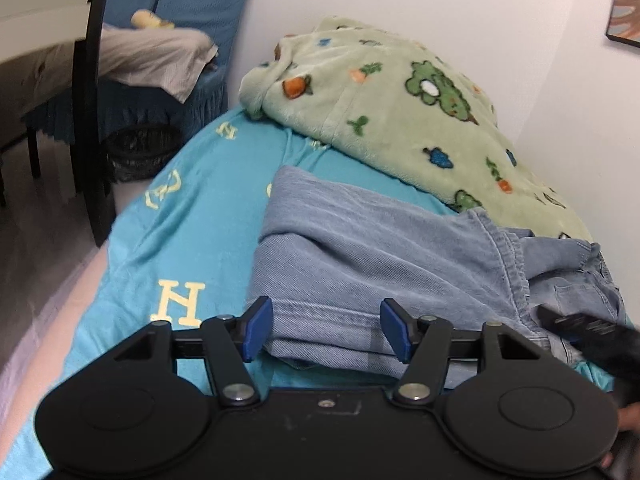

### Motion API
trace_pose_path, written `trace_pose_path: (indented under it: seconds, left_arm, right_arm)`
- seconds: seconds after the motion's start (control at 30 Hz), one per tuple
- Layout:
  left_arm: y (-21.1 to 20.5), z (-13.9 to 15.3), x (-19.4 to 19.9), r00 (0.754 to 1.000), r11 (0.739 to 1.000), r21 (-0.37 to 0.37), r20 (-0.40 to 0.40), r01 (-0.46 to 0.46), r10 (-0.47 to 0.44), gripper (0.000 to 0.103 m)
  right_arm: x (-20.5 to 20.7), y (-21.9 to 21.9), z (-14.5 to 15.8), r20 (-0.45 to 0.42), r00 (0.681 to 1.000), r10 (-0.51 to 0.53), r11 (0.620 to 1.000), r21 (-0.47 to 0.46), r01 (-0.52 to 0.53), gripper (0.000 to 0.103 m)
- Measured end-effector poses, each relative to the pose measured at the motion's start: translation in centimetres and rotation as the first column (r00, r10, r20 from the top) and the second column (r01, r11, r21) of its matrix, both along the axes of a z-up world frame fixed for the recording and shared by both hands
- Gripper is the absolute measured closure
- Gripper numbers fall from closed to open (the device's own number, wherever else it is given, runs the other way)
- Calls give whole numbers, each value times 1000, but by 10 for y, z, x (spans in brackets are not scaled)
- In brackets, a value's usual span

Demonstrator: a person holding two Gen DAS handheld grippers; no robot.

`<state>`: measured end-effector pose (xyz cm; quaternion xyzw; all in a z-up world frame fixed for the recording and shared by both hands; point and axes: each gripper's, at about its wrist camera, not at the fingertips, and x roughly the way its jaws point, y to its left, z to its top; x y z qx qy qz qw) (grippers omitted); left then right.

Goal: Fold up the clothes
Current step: 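Grasp the elastic jeans waistband with the right gripper and lift it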

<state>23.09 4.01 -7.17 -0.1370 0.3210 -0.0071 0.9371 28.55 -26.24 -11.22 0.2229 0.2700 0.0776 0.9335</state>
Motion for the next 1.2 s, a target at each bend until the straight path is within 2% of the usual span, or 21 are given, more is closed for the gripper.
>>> trace_pose_path:
  seconds: [0.03,0.13,0.23,0.3,0.33,0.37,0.43,0.53,0.6,0.77,0.87,0.9,0.93,0.97,1.07,1.13,1.2]
  left_arm:
    - [0,-1,1,1000,1000,3,-4,-3,3,47]
    - [-1,-2,3,1000,1000,17,-6,-4,4,47]
    - [-3,-2,2,1000,1000,28,-7,0,0,47]
    - [-3,-2,1,1000,1000,31,-12,-1,1,47]
    - [-3,-2,1,1000,1000,28,-14,-6,6,47]
    - [-2,-3,1,1000,1000,25,-17,-10,11,47]
    - [-1,-4,2,1000,1000,21,-22,-21,22,46]
    - [2,-10,7,998,999,-1,-34,-46,46,44]
    - [4,-13,11,997,998,-5,-39,-66,66,44]
    - [7,-19,18,994,995,18,-47,-95,96,41]
    - [5,-21,19,994,995,37,-50,-92,94,41]
    - [4,-21,19,994,995,42,-50,-91,93,41]
    - [5,-20,19,995,995,44,-50,-89,91,41]
    - [5,-19,20,995,995,45,-50,-87,89,41]
    - [2,-14,18,995,994,79,-44,-81,84,42]
    - [0,-10,16,996,992,103,-42,-72,76,43]
    - [-1,-3,11,998,992,109,-29,-57,60,43]
  right_arm:
    - [-2,-7,7,5,1000,-12,1000,21,12,86]
    - [-9,-47,25,16,996,-89,991,101,87,58]
    - [-6,-96,33,-29,982,-187,975,116,189,55]
    - [-3,-130,30,-80,955,-286,952,90,293,47]
    - [-4,-147,26,-106,932,-346,931,82,355,33]
    - [-5,-163,19,-130,908,-399,907,92,412,25]
    - [-7,-192,-3,-184,874,-449,854,199,480,25]
    - [2,-217,-33,-223,861,-458,794,332,509,25]
    - [9,-226,-46,-230,855,-465,771,370,519,25]
    - [28,-244,-53,-159,866,-474,755,433,493,22]
    - [31,-250,-61,-153,839,-523,690,501,522,22]
    - [32,-249,-64,-144,828,-542,680,505,532,23]
    - [32,-245,-64,-132,820,-557,684,488,542,30]
    - [33,-240,-61,-119,815,-567,701,449,554,42]
    - [31,-227,-50,-74,812,-579,748,347,566,67]
    - [28,-218,-40,-49,811,-583,761,317,566,76]
    - [24,-207,-23,-11,814,-581,780,277,561,81]
